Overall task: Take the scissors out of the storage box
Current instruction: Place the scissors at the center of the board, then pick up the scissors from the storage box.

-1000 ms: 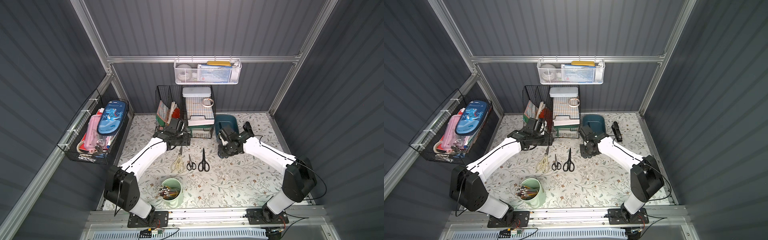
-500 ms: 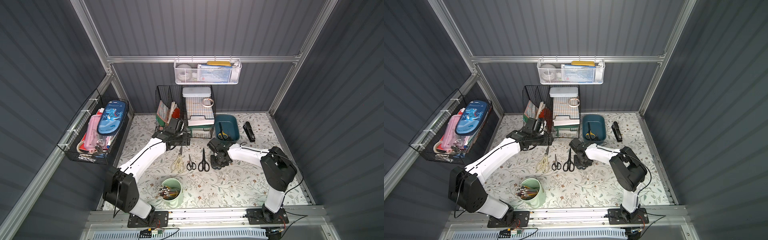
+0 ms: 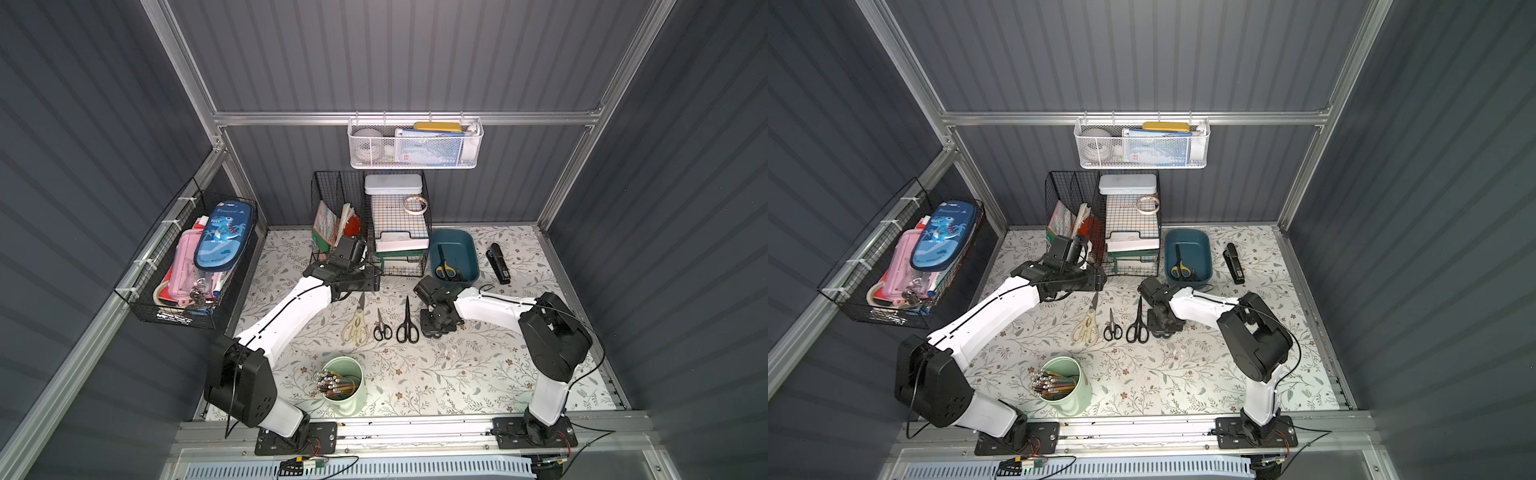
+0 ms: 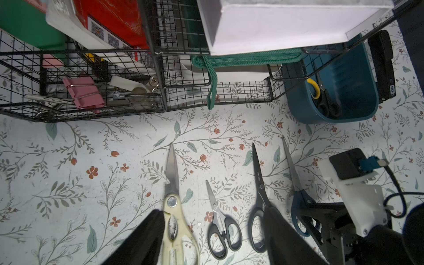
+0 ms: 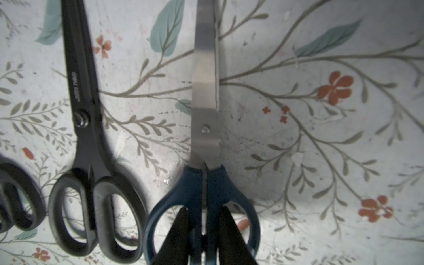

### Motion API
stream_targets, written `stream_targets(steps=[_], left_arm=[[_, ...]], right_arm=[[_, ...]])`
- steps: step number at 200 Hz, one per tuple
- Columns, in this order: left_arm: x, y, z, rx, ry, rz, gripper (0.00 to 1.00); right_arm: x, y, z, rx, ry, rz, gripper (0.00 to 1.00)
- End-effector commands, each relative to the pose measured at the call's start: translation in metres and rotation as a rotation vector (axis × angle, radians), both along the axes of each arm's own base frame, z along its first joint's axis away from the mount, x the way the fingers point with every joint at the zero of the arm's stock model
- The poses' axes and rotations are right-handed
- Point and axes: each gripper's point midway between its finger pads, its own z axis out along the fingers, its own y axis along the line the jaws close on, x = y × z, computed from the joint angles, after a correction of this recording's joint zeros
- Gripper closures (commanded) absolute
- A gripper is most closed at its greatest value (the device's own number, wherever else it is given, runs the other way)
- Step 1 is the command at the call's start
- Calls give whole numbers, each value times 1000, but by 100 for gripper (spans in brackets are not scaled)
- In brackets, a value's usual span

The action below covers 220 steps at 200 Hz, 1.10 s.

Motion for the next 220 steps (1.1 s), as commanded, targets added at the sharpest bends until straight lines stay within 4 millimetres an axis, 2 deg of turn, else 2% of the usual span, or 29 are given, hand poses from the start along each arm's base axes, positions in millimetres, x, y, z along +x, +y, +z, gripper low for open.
stream_targets(steps=[1,29,42,52,85,95,109,128,150,188,220], left_arm=[[-5,5,1,12,8,1,27],[-4,4,2,8,7,2,27],[-4,4,3,8,6,2,27],[-3,4,5,8,2,1,27],[0,4,8,15,-5,-3,27],[1,3,9,15,-6,-2,27],[2,2,6,18,-3,-4,27],[3,1,2,22,8,-5,27],[5,0,-2,26,17,-10,27],[8,-2,-5,27,23,-12,27],[8,-1,-7,37,27,-11,27]], right_arm=[[-2,-2,1,-26,7,7,65],[1,-3,11,-31,-13,13,60],[5,-5,23,-38,-38,15,60],[10,-5,39,-33,-80,22,60],[47,-22,103,-29,-237,10,59],[65,-36,117,-31,-280,-16,59],[86,-54,127,-24,-313,-51,59],[120,-76,129,3,-348,-83,57],[153,-86,123,-11,-344,-79,54],[187,-88,102,-41,-283,-44,52],[205,-89,80,-18,-231,-43,54]])
